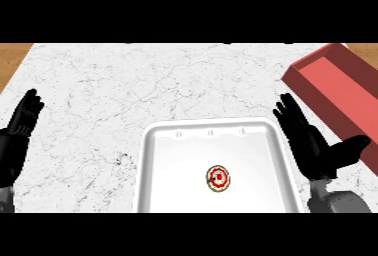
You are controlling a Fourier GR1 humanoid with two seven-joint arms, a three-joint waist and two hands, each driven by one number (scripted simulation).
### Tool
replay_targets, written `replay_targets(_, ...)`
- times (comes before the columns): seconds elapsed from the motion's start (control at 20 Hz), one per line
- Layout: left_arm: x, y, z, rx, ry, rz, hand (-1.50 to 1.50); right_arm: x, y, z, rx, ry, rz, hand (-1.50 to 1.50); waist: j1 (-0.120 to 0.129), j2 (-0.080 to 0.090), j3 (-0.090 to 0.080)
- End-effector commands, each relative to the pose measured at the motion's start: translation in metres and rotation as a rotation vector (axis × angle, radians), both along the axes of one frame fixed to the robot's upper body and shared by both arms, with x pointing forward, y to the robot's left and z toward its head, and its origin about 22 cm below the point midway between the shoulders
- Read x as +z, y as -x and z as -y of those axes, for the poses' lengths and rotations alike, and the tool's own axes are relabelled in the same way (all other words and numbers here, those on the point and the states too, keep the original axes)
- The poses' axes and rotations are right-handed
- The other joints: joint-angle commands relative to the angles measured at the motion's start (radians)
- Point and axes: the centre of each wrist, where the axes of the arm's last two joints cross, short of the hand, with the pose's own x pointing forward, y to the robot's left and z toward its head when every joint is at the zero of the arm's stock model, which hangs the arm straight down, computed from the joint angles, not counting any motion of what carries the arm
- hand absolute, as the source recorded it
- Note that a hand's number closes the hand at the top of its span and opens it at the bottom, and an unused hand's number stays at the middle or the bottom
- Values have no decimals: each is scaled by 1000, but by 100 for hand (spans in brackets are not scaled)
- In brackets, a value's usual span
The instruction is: Pick the cupcake from the tray and place it in the cardboard box
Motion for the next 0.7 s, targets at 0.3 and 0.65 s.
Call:
replay_targets(0.3, -15, -7, 48, 27, 315, -100, 0, 28, 16, 113, -124, 672, 103, 150, -8, 19, -24)
replay_targets(0.65, 5, -18, 81, 12, 435, -154, 0, -17, 34, 85, -246, 554, 314, -150, 5, 6, 4)
